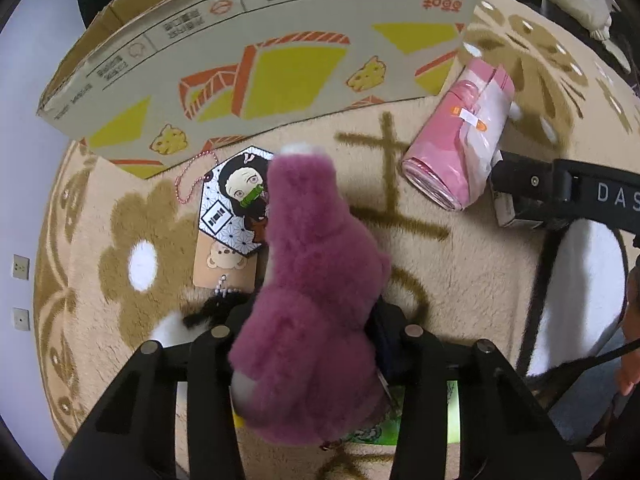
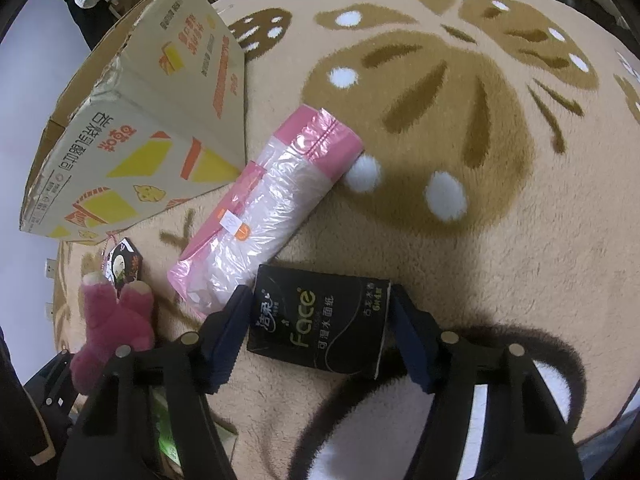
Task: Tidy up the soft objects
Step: 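Grasp the pink plush toy with the left tool while the right tool grasps the black Face tissue pack, then lift the pink plush with the left tool while the right tool carries the tissue pack over the box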
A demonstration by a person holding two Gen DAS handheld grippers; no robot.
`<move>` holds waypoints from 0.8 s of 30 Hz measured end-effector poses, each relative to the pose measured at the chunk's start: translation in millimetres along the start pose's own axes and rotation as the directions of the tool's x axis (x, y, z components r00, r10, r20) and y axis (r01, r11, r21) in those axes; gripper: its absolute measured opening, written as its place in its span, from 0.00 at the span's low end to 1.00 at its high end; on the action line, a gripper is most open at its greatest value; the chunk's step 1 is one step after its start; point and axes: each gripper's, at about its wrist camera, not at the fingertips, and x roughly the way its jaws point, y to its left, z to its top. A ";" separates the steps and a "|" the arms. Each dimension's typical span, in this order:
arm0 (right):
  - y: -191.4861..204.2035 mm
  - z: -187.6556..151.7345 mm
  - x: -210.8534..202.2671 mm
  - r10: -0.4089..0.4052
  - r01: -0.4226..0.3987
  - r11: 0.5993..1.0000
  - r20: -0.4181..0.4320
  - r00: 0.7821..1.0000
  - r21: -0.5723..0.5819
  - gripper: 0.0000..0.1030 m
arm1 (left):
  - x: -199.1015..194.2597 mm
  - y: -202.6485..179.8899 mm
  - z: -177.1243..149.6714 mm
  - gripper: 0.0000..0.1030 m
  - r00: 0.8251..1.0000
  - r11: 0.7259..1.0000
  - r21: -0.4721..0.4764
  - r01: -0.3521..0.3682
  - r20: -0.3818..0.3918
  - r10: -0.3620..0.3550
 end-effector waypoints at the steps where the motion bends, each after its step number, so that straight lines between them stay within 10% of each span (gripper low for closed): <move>1: 0.1 -1.2 1.4 0.000 0.000 1.000 -0.002 1.000 0.001 0.70 | -0.1 -1.8 0.2 0.40 1.000 1.000 0.006 -0.007 0.001 0.007; 24: 13.5 0.6 23.0 -0.061 0.060 0.998 -0.017 0.998 -0.035 0.71 | 1.5 -8.0 0.5 0.40 1.000 0.999 0.017 -0.028 0.004 0.028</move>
